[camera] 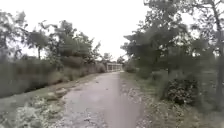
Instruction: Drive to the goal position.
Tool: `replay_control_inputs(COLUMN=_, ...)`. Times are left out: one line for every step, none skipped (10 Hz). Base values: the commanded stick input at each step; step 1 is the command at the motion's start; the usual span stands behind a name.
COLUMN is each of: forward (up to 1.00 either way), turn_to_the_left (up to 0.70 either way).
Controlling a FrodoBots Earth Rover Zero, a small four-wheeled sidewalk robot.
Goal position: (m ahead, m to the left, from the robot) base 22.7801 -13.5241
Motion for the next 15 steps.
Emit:
replay_control_inputs(forward=0.7, turn_to_the_left=0.0)
replay_control_inputs(forward=0.7, turn_to_the_left=0.0)
replay_control_inputs(forward=0.7, turn_to_the_left=0.0)
replay_control_inputs(forward=0.7, turn_to_the_left=0.0)
replay_control_inputs(forward=0.7, turn_to_the_left=0.0)
replay_control_inputs(forward=0.7, turn_to_the_left=0.0)
replay_control_inputs(forward=0.7, turn_to_the_left=0.0)
replay_control_inputs(forward=0.7, turn_to_the_left=0.0)
replay_control_inputs(forward=0.7, turn_to_the_left=0.0)
replay_control_inputs(forward=0.7, turn_to_the_left=0.0)
replay_control_inputs(forward=0.7, turn_to_the_left=0.0)
replay_control_inputs(forward=0.7, turn_to_the_left=0.0)
replay_control_inputs(forward=0.7, turn_to_the_left=0.0)
replay_control_inputs(forward=0.7, turn_to_the_left=0.0)
replay_control_inputs(forward=0.7, turn_to_the_left=0.0)
